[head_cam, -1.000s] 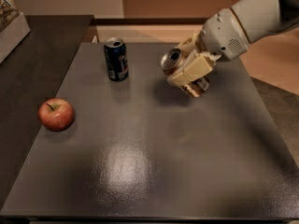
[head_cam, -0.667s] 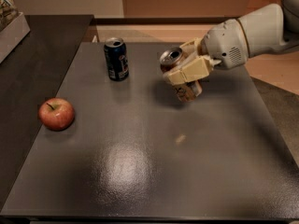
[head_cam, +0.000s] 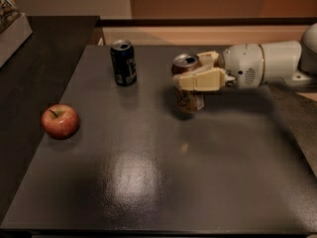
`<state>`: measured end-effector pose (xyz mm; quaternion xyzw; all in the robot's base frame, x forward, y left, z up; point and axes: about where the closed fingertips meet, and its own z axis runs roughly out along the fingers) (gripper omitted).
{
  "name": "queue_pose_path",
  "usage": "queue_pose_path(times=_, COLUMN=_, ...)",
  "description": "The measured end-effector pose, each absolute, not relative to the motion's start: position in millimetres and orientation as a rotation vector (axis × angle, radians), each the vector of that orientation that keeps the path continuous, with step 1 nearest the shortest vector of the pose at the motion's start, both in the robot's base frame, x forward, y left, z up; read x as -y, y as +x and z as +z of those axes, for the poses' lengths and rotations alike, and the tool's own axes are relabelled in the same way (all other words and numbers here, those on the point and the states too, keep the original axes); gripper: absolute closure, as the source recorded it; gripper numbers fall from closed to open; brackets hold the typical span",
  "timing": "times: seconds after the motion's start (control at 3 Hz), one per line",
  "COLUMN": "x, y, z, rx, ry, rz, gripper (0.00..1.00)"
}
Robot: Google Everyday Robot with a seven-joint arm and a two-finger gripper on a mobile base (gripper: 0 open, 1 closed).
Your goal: Place orange can upright
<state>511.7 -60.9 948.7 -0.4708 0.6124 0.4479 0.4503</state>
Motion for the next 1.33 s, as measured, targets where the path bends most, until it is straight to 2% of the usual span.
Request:
queue_pose_path(times=0.67, x=67, y=511, z=931, rx=-1.463, ry=-1.087, rz=1.172, gripper=1.00)
queue_pose_path(times=1.0, x=67, y=509, z=924, rx=-1.432, ry=-1.085, rz=1.178, gripper=0.82)
queue_pose_path(times=1.33, x=66, y=507, z=917, rx=-1.401, ry=-1.090, rz=1.173, gripper=0.59)
